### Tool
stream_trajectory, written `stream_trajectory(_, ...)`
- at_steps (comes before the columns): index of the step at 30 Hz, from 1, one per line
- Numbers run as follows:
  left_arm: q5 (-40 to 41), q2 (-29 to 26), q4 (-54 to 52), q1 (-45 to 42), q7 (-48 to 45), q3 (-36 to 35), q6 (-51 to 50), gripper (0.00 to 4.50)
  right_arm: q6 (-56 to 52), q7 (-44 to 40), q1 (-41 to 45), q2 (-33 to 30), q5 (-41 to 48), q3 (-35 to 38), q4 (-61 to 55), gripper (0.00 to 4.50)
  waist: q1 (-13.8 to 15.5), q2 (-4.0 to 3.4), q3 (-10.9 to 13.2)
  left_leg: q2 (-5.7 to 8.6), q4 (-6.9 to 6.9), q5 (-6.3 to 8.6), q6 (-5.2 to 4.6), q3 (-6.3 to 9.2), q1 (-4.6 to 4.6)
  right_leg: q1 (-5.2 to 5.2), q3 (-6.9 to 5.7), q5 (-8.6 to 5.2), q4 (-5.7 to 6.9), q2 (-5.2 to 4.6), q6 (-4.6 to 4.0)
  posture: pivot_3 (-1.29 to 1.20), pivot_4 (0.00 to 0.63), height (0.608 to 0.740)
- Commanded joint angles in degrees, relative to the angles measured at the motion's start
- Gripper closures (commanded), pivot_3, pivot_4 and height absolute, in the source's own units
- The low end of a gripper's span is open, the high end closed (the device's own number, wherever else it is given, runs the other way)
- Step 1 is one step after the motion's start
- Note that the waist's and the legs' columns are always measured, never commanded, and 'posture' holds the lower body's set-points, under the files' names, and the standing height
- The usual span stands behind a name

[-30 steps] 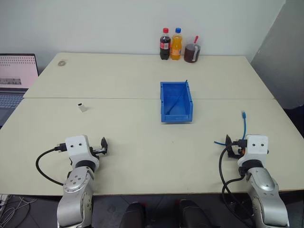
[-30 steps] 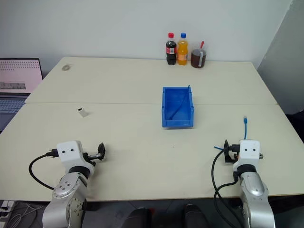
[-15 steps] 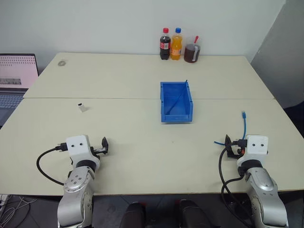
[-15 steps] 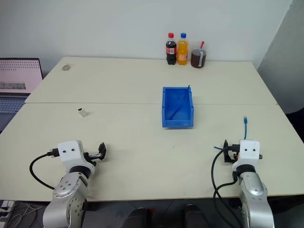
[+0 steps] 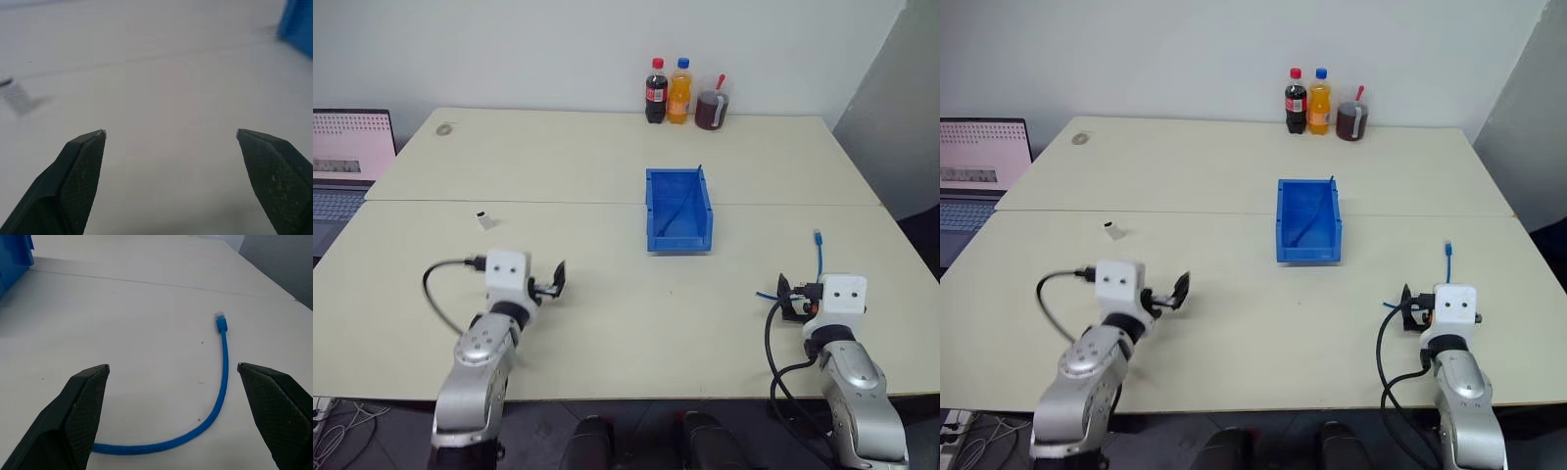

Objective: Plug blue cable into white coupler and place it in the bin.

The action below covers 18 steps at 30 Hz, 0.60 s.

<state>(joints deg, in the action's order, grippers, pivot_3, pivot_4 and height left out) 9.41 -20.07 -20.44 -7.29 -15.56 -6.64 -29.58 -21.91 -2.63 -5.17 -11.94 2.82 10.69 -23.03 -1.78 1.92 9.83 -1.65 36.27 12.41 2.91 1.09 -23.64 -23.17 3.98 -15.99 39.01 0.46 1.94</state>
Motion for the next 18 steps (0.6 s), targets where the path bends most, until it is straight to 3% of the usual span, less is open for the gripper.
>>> stream_trajectory(1, 3.4, -3.6, 1.7, -7.5, -10.5, 4.5, 1.2, 0.0, -0.2, -1.1, 1.7, -2.2, 0.5, 2.4, 0.7, 0.04, 0.0, 0.0, 0.0, 0.0, 0.0, 0.0, 0.0, -0.02, 0.0, 0.0, 0.01, 0.0, -0.01, 0.0, 0.0, 0.0, 0.15, 0.74)
stream_trajectory(7, 10.4, -4.3, 7.7, -25.6, -29.2, 13.9, -0.6, 0.0, -1.1, -3.6, 7.2, -5.9, 2.4, 4.7, 7.3, 0.04, 0.0, 0.02, 0.0, 0.03, 0.09, 0.0, 0.0, 0.02, -0.13, -0.02, -0.04, 0.02, -0.02, 0.01, 0.03, 0.0, 0.15, 0.74)
stream_trajectory(11, 9.6, -1.9, 16.2, -34.7, -40.6, 21.9, 3.8, 0.0, -1.9, -5.5, 12.9, -8.4, 4.6, 6.8, 16.1, 0.04, -0.2, -0.03, 0.0, 0.03, 0.09, 0.0, -0.01, -0.03, -0.1, -0.01, 0.0, 0.02, -0.02, 0.04, 0.03, 0.0, 0.15, 0.74)
stream_trajectory(18, 5.8, 3.8, 29.2, -41.8, -46.0, 26.2, 12.3, 0.0, -2.2, -12.7, 21.9, -15.7, 7.7, 8.6, 33.0, 0.04, -0.3, -0.11, 0.0, 0.01, 0.09, 0.0, -0.04, -0.06, -0.09, -0.03, 0.07, 0.02, -0.01, 0.11, 0.02, 0.0, 0.15, 0.74)
